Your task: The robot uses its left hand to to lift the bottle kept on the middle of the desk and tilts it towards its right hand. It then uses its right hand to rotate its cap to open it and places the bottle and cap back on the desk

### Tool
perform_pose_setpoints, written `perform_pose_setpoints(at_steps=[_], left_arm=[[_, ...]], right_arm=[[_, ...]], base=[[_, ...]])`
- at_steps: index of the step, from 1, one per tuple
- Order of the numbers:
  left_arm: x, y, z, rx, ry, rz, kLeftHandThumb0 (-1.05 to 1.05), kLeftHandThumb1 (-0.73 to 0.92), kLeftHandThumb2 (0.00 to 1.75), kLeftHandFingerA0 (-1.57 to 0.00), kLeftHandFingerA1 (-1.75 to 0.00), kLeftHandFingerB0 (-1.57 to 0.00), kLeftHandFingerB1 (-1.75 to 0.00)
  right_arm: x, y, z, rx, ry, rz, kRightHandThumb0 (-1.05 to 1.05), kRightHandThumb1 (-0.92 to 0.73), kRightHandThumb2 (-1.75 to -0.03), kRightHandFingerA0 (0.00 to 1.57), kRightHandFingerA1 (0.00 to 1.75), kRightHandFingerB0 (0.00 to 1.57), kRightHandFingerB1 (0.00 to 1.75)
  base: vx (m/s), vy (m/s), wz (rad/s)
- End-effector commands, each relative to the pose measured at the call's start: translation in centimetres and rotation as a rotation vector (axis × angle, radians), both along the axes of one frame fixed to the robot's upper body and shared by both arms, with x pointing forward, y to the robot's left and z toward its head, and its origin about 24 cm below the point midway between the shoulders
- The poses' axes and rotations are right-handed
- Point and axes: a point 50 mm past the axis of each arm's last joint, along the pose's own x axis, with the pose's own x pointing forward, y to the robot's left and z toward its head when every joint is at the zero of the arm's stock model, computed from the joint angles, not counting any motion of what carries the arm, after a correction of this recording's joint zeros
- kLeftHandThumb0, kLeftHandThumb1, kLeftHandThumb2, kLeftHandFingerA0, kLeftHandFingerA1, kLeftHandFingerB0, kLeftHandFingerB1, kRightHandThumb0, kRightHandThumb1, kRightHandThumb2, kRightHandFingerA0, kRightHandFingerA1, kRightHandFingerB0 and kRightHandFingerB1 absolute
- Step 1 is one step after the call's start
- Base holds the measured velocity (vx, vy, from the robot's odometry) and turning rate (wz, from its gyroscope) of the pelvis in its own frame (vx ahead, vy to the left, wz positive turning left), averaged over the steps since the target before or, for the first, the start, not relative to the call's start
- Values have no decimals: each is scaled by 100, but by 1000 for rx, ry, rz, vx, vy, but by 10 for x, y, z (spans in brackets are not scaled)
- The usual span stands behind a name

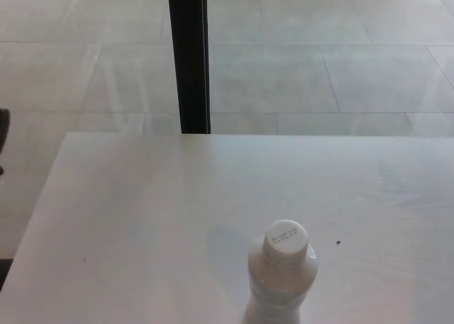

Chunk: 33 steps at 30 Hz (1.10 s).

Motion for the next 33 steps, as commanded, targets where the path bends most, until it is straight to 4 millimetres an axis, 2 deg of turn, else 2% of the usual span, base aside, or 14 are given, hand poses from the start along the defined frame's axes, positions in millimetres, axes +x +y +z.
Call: perform_pose_setpoints(at_steps=[1,4,5,6,9,10,21,22,23,24,25,26,32,33], left_arm=[[8,-24,-7,-9,139,-177,-64,69,62,-24,-55,-26,-43],[8,-30,-8,1,155,-208,-63,68,60,-23,-54,-23,-41],[6,-34,-10,14,169,-221,-64,69,60,-26,-55,-23,-41],[6,-37,-12,34,173,-241,-65,69,60,-25,-56,-22,-42],[5,-49,-19,93,228,-314,-63,68,59,-30,-55,-23,-40],[5,-56,-23,94,250,-352,-61,65,58,-30,-57,-24,-41],[-7,-95,-51,413,366,-566,-66,57,57,-22,-54,-19,-40],[-17,-109,-58,547,386,-651,-36,31,92,-11,-56,-8,-53],[-21,-117,-62,633,368,-698,-35,29,90,-14,-57,-10,-53],[-27,-125,-66,694,349,-742,-64,48,55,-25,-62,-22,-46],[-30,-128,-68,720,343,-762,-64,48,55,-25,-62,-22,-46],[-34,-133,-72,788,328,-790,-70,37,78,-27,-65,-20,-53],[-37,-139,-78,834,314,-791,-69,37,77,-25,-64,-19,-52],[-37,-139,-78,839,310,-787,-71,38,75,-24,-63,-20,-53]], right_arm=[[9,22,-12,63,87,65,-84,-71,-104,9,47,1,37],[11,27,-18,63,110,80,-74,-67,-104,7,47,4,37],[12,30,-21,67,118,86,-80,-67,-104,17,52,4,39],[13,32,-22,70,125,87,-37,-48,-107,3,51,0,48],[14,40,-26,62,150,114,-37,-49,-108,3,51,0,48],[16,45,-27,57,155,119,-75,-86,-66,20,39,17,26],[19,53,-28,57,183,143,-76,-87,-67,23,40,18,27],[19,54,-29,69,187,146,-74,-87,-67,24,40,18,27],[18,54,-30,71,188,146,-75,-87,-67,25,41,19,27],[18,54,-30,70,191,145,-75,-87,-67,26,41,18,27],[17,54,-31,70,194,146,-75,-87,-67,26,41,18,27],[16,54,-31,69,195,142,-74,-87,-67,28,41,20,27],[13,52,-33,75,199,135,-72,-87,-67,28,42,20,27],[13,52,-33,77,198,136,-74,-70,-99,22,51,14,41]], base=[[0,0,0],[0,0,0],[0,0,0],[0,0,0],[0,0,0],[0,0,0],[0,0,0],[0,0,0],[0,0,0],[0,0,0],[0,0,0],[0,0,0],[0,0,0],[0,0,0]])
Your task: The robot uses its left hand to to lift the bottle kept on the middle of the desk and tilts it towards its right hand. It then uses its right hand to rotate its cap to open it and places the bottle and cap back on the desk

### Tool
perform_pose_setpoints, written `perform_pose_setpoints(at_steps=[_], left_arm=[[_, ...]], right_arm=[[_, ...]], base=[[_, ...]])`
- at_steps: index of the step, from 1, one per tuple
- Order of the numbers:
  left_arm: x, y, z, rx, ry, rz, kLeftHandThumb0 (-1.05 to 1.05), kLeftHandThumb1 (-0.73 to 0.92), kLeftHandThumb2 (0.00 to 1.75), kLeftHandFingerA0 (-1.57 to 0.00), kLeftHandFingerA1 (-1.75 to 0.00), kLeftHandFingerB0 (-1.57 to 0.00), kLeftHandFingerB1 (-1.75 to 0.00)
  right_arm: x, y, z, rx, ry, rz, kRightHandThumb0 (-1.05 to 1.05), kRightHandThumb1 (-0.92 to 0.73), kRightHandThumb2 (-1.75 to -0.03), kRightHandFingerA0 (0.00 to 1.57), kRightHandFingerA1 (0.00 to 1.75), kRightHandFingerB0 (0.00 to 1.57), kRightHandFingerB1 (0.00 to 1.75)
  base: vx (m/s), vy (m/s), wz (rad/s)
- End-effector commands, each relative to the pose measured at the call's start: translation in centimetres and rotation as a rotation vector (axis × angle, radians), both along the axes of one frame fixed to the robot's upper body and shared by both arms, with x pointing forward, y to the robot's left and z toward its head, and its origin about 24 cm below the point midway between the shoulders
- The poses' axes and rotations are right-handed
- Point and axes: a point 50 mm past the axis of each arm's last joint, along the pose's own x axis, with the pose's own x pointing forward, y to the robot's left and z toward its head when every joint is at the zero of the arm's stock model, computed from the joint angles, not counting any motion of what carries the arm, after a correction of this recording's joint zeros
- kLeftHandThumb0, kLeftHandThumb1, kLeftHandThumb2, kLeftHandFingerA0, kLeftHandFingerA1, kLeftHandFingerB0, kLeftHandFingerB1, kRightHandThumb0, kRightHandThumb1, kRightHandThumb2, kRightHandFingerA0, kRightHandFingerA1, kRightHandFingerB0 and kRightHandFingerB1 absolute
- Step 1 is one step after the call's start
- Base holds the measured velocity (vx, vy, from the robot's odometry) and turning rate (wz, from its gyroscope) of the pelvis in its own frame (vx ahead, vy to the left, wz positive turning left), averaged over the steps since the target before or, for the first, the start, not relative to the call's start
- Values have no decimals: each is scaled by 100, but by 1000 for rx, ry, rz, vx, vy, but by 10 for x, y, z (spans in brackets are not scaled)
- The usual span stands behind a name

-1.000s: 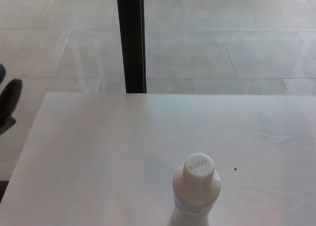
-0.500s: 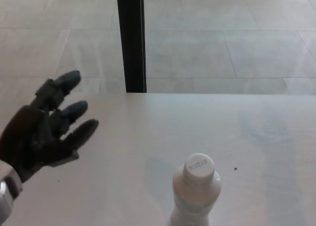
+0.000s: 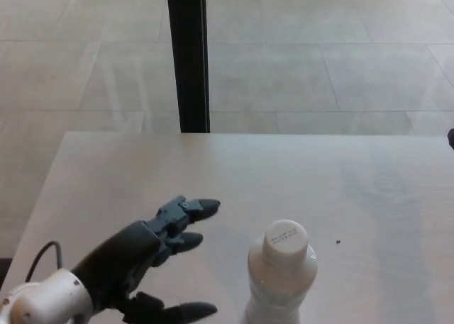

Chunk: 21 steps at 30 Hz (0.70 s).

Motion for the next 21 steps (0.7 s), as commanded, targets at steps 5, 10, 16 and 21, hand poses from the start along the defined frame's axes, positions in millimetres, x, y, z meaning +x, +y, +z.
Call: perform_pose_setpoints(at_steps=[5,10,16,21], left_arm=[[-15,-12,-3,273,-210,-157,-38,25,90,-10,-57,-7,-53],[-17,-16,-7,279,-240,-122,-42,24,90,-6,-56,0,-50],[-23,-20,-16,271,-256,-39,-74,54,59,0,-31,-3,-29],[-28,-24,-28,243,-259,64,-81,44,77,0,-29,0,-23]], right_arm=[[-7,-6,-3,24,21,-40,-74,-69,-99,26,53,16,42],[-8,-7,-4,28,19,-43,-72,-86,-66,34,45,25,29],[-7,-5,-5,38,19,-41,-70,-86,-66,34,45,26,29],[-7,-4,-6,47,22,-52,-71,-85,-67,37,47,29,30]], base=[[0,0,0],[0,0,0],[0,0,0],[0,0,0]])
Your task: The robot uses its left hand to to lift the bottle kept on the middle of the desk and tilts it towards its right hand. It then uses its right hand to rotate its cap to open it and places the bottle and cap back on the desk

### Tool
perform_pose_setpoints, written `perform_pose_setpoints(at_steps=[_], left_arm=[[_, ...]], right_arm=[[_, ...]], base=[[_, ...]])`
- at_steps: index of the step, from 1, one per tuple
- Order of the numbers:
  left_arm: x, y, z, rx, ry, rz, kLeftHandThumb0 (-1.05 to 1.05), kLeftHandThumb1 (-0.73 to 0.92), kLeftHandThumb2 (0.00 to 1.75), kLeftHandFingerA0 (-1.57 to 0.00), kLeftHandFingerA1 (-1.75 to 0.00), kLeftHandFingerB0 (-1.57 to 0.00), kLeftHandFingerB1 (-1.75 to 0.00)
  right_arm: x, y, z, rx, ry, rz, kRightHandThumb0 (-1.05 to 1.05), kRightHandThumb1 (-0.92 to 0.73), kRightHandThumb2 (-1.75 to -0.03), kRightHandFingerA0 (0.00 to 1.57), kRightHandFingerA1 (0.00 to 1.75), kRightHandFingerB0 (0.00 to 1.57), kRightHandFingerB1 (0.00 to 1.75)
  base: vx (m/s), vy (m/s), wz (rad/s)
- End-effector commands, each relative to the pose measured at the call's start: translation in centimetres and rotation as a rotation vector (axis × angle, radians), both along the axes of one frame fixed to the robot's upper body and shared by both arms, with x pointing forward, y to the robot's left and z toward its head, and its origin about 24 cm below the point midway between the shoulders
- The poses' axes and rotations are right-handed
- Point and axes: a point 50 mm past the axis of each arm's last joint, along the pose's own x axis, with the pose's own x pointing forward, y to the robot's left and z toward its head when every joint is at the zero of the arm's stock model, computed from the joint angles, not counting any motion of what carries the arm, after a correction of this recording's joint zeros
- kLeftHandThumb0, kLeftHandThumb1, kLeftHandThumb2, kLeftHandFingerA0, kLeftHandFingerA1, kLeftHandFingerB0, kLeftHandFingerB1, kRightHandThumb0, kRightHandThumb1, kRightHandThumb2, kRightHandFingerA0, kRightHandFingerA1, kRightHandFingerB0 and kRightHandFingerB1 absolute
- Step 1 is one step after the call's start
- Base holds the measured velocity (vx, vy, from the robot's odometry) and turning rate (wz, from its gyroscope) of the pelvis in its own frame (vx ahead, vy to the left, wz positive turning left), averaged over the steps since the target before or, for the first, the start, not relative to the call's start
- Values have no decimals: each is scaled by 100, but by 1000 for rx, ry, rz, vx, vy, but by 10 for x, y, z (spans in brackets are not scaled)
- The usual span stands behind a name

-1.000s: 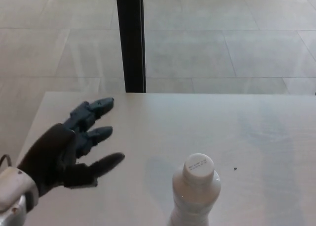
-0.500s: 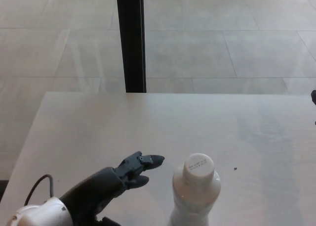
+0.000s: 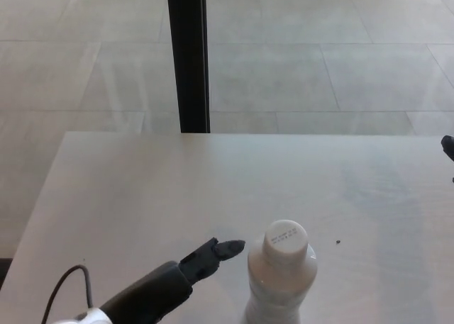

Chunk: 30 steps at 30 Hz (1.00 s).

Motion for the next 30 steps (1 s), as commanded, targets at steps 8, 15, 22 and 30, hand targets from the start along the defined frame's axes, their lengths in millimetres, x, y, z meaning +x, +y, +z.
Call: perform_pose_setpoints(at_steps=[8,15,22,30], left_arm=[[-4,-11,-18,-69,-200,354,-85,48,91,0,-33,0,-20],[0,-25,-20,-129,-219,441,-102,57,94,0,-19,0,0],[0,-42,-19,-227,-195,506,-101,56,92,0,-15,0,0],[-6,-58,-26,-217,-147,452,-105,58,93,0,-18,0,-1]], right_arm=[[-7,-2,-4,32,22,-48,-71,-86,-66,41,48,34,31],[-8,-1,-5,37,20,-51,-72,-85,-66,45,51,38,32],[-8,2,-5,41,22,-47,-72,-84,-65,46,51,39,33],[-4,4,-1,42,13,-42,-70,-84,-66,46,54,39,32]], base=[[0,0,0],[0,0,0],[0,0,0],[0,0,0]])
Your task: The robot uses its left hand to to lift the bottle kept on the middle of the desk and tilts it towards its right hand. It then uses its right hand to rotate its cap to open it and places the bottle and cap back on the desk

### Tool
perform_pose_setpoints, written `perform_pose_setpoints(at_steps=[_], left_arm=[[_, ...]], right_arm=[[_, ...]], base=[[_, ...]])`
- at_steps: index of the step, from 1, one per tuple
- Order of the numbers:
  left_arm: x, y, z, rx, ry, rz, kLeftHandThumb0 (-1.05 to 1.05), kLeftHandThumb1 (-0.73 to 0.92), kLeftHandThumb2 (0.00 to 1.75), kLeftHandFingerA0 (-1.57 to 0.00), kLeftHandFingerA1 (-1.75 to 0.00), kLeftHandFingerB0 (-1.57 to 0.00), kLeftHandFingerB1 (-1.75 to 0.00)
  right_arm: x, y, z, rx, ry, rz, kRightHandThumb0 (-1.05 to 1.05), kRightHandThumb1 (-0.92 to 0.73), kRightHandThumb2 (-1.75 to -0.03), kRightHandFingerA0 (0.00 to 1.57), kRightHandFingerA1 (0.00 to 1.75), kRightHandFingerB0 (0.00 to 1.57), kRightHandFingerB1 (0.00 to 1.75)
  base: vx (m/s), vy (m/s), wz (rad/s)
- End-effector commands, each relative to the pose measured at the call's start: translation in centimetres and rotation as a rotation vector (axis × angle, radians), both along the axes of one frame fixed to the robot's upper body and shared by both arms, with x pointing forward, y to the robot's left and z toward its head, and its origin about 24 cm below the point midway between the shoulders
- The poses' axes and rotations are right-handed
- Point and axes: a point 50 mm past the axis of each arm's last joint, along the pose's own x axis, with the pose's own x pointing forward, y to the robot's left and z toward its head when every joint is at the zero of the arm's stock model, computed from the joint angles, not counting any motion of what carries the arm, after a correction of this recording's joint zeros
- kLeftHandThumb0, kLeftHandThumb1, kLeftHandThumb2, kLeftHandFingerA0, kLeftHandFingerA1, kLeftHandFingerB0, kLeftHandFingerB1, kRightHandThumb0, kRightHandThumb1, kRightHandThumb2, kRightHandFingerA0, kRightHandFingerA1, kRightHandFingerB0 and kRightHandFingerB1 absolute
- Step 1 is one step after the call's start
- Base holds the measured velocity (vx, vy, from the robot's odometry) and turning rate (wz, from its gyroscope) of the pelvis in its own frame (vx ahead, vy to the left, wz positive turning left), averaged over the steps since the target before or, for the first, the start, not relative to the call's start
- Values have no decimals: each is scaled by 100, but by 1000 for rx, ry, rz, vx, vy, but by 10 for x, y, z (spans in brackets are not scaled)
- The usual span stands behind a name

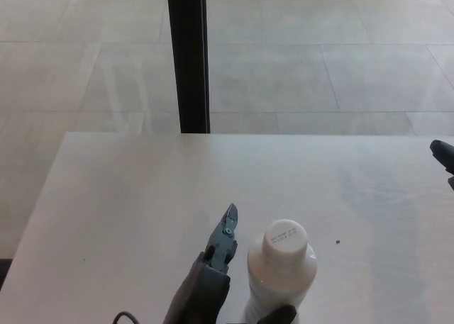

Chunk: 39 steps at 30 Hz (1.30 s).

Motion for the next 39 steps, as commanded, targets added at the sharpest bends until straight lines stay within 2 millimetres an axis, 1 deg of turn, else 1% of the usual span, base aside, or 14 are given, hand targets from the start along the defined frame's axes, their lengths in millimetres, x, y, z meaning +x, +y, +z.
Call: perform_pose_setpoints(at_steps=[1,13,14,17,18,19,20,22,23,25,26,27,31,39], left_arm=[[-5,-5,-7,55,-20,6,-105,59,97,0,-18,0,-1],[-10,-19,-12,102,-9,-95,-102,56,100,0,-24,0,0],[-9,-21,-12,85,-28,-88,-101,56,97,0,-24,0,0],[-8,-24,-9,21,-50,-36,-96,53,91,0,-25,0,0],[-9,-25,-8,-36,-67,-2,-83,44,81,0,-32,0,-6],[-9,-27,-7,-104,-88,48,-78,39,75,-1,-35,0,-6],[-9,-29,-6,-158,-102,98,-71,35,76,-1,-44,0,-14],[-9,-34,-5,-217,-122,159,-72,35,77,0,-47,0,-15],[-8,-35,-5,-229,-124,172,-82,38,75,-1,-50,0,-3],[-6,-39,-3,-252,-123,209,-87,38,75,-4,-49,0,0],[-4,-44,-1,-248,-117,213,-91,41,78,-1,-48,0,0],[-2,-46,0,-247,-111,214,-64,47,71,-4,-51,0,0],[2,-58,0,-200,-69,196,-74,35,78,0,-52,0,-18],[-2,-78,-3,-184,-27,127,-45,54,56,-47,-82,0,-20]], right_arm=[[0,-3,2,3,2,-19,-70,-84,-66,45,54,38,32],[0,-4,2,-10,-13,-51,-67,-84,-65,47,56,41,33],[0,-4,3,-11,-14,-55,-67,-66,-102,43,64,33,49],[1,-4,3,-17,-15,-60,-68,-67,-102,45,66,35,50],[1,-4,3,-18,-15,-64,-68,-83,-65,49,61,42,33],[1,-4,3,-18,-14,-64,-67,-67,-102,45,67,35,50],[1,-4,3,-15,-15,-62,-67,-83,-65,49,63,42,33],[1,-4,2,-13,-15,-63,-67,-83,-65,48,62,42,33],[1,-4,2,-14,-15,-63,-67,-67,-102,45,66,35,50],[1,-3,2,-17,-11,-60,-68,-67,-102,45,66,35,50],[1,-3,2,-15,-8,-61,-67,-83,-65,49,60,42,33],[1,-2,2,-15,-8,-63,-67,-83,-65,50,61,42,33],[1,-2,3,-18,-10,-66,-67,-82,-65,50,60,43,33],[3,-4,4,-25,-15,-70,-67,-82,-65,50,60,43,33]], base=[[0,0,0],[0,0,0],[0,0,0],[0,0,0],[0,0,0],[0,0,0],[0,0,0],[0,0,0],[0,0,0],[0,0,0],[0,0,0],[0,0,0],[0,0,0],[0,0,0]])
